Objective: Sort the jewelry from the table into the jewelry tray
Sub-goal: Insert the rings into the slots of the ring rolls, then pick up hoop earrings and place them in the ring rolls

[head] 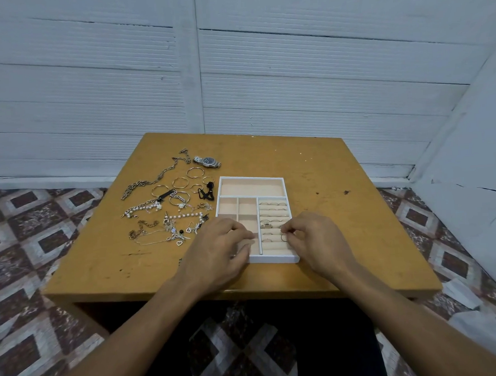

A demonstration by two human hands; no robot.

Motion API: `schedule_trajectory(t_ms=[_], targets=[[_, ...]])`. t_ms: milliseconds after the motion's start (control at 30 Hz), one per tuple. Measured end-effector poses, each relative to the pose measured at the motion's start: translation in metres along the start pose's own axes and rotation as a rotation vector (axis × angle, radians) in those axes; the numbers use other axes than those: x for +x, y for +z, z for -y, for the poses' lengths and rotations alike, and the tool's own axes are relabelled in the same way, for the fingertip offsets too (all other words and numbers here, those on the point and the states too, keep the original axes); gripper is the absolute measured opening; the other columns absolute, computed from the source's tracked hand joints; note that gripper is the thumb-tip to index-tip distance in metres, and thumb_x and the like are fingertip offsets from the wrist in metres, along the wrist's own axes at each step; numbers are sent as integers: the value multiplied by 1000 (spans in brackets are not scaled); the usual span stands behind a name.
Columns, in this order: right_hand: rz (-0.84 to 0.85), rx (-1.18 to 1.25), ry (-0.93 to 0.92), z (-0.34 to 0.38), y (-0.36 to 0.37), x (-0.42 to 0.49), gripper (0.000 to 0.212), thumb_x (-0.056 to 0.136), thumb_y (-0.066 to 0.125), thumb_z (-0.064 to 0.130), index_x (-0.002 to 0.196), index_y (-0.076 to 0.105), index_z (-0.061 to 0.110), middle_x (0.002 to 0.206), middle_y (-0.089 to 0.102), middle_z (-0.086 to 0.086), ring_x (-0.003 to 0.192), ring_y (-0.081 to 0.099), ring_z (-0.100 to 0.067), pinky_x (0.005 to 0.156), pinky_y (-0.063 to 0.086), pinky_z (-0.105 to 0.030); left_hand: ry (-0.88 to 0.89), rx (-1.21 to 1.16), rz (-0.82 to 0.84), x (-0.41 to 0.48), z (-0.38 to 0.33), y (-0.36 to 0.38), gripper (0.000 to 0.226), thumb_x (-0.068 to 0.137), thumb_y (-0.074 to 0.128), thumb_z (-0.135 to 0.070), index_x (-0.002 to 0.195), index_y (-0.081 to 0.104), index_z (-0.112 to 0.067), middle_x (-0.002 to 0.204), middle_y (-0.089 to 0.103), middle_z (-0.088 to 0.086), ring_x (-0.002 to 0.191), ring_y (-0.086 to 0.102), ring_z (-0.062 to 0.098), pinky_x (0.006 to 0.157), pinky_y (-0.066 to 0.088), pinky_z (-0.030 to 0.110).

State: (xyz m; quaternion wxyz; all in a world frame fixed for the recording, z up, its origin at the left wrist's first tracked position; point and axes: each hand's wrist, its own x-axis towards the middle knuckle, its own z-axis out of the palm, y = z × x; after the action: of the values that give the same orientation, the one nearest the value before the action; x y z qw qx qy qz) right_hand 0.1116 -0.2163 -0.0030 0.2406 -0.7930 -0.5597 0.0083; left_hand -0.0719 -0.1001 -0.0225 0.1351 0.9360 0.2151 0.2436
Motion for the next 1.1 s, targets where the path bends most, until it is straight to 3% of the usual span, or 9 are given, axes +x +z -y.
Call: schedule_trajectory(t_ms=[167, 300, 467, 667, 900, 1100], targets=[[-63, -107, -150, -6, 3, -8, 9, 82, 68, 16, 88, 75, 17, 84, 71, 2, 80, 56, -23, 69, 50, -38, -20, -6, 10, -2, -1, 1, 40, 86, 44, -39, 106, 72, -20, 97, 65, -5, 96, 55, 12, 85, 44, 32], [-40, -137, -163, -8, 8, -9, 16, 78, 63, 18, 86, 76, 19, 83, 72, 2, 75, 58, -25, 66, 51, -37, -27, -6, 6, -2, -3, 0, 40, 85, 43, -39, 106, 72, -20, 97, 65, -5, 96, 54, 13, 85, 42, 31], [-32, -137, -141, -6, 11, -14, 26, 77, 57, 18, 92, 78, 21, 93, 69, 1, 82, 58, -25, 70, 50, -37, -33, -4, 13, -2, -2, 0, 41, 86, 43, -39, 106, 72, -20, 97, 65, -5, 96, 55, 12, 86, 44, 32], [3, -102, -90, -6, 9, -21, 37, 84, 48, 13, 109, 73, 21, 96, 57, 1, 88, 45, -19, 73, 37, -30, -45, -4, 17, -2, -2, 0, 41, 85, 41, -40, 107, 71, -20, 99, 66, -5, 98, 56, 13, 88, 45, 34], [-4, 95, -53, -12, 6, -22, 39, 90, 43, 13, 118, 68, 20, 103, 54, 3, 99, 49, -17, 85, 44, -29, -25, -30, -6, 0, -1, 2, 37, 85, 44, -38, 106, 70, -22, 100, 64, -6, 100, 53, 12, 89, 42, 31], [-21, 262, 55, -6, -4, -5, 32, 91, 51, 7, 114, 68, 21, 101, 58, 10, 90, 52, 0, 74, 36, -6, -14, -39, -11, 5, 5, 1, 38, 86, 42, -38, 105, 71, -20, 101, 65, -5, 99, 55, 13, 88, 45, 33]])
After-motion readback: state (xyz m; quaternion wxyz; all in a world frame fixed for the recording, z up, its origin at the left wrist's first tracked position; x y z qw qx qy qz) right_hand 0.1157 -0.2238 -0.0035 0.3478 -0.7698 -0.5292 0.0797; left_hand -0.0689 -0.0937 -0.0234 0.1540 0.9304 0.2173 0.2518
